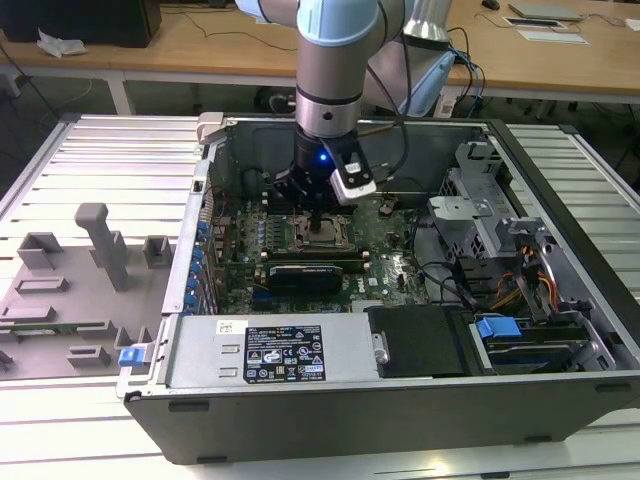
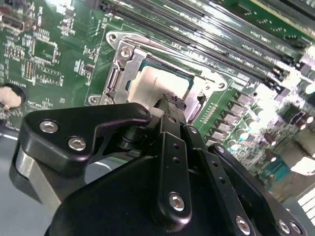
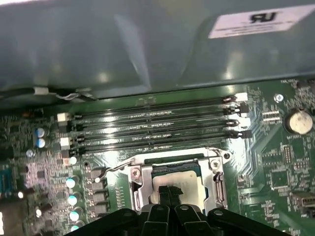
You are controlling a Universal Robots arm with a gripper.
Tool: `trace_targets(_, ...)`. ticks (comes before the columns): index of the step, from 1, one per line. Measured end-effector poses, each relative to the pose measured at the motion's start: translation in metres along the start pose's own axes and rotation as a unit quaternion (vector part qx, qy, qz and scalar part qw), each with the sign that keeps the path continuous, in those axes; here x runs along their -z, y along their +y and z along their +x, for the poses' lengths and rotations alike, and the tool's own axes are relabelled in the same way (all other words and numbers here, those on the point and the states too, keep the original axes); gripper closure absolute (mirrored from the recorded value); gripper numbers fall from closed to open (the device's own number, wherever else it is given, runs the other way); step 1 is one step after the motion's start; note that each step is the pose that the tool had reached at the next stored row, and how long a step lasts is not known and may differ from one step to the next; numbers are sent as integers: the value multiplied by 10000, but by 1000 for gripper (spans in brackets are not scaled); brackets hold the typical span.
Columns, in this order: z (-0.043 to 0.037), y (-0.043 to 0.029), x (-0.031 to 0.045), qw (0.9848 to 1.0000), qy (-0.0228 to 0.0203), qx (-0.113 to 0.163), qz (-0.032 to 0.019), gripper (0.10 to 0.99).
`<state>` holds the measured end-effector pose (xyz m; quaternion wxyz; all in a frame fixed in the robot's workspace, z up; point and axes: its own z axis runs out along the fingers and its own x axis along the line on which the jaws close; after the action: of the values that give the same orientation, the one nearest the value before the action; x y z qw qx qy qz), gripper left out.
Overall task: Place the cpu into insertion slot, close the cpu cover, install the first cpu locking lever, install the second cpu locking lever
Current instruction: 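Close the cpu cover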
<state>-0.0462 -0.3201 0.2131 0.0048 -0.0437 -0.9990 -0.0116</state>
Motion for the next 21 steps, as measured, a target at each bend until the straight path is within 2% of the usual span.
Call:
trace_targets(3,0,0,0,9998,-40,194,-1,980)
trace_targets(6,0,0,0,9989,-95,464,-3,980)
trace_targets(10,0,0,0,9965,-142,826,-5,980)
trace_targets(12,1,0,-2,9948,-183,1000,-6,980)
trace_targets(18,35,-34,-2,9945,-215,1021,-6,980)
trace_targets(21,38,-36,-3,9945,-218,1020,-6,980)
